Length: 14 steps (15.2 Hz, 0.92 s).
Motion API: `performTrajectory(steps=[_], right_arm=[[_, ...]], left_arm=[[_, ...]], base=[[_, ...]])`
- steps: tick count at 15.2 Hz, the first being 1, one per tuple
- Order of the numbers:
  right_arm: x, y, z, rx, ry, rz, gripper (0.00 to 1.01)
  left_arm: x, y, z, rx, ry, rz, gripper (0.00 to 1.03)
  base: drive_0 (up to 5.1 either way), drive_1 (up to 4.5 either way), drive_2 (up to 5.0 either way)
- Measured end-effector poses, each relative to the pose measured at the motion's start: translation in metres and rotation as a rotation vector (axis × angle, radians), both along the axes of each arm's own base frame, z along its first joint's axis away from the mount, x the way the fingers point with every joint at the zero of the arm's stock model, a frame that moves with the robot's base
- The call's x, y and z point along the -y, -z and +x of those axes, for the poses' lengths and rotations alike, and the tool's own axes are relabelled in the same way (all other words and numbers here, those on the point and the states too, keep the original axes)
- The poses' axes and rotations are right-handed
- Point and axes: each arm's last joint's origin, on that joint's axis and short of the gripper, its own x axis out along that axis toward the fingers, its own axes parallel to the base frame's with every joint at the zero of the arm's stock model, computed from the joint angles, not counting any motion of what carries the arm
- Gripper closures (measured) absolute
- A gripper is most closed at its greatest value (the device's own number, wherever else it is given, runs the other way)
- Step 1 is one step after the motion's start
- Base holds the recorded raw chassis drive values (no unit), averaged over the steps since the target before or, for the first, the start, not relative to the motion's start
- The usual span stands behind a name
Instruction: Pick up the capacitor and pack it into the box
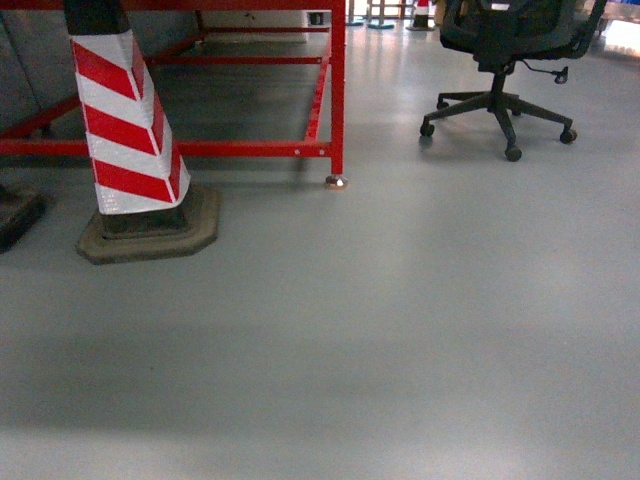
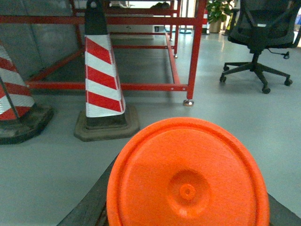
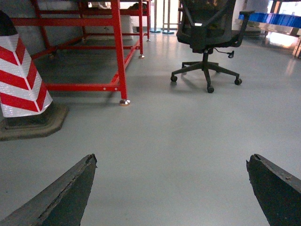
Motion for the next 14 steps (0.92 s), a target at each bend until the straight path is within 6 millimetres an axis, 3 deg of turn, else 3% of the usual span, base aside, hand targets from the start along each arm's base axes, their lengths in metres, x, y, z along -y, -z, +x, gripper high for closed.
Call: performTrajectory(steps=[14], right_arm=[[0.0,-0.0001,0.0,0.001,0.0,0.0,0.03]], left_arm=[[0.0,-0.0002,0.0,0.002,0.002,0.0,0.59]], base=[[-5.0,2.4,2.4]])
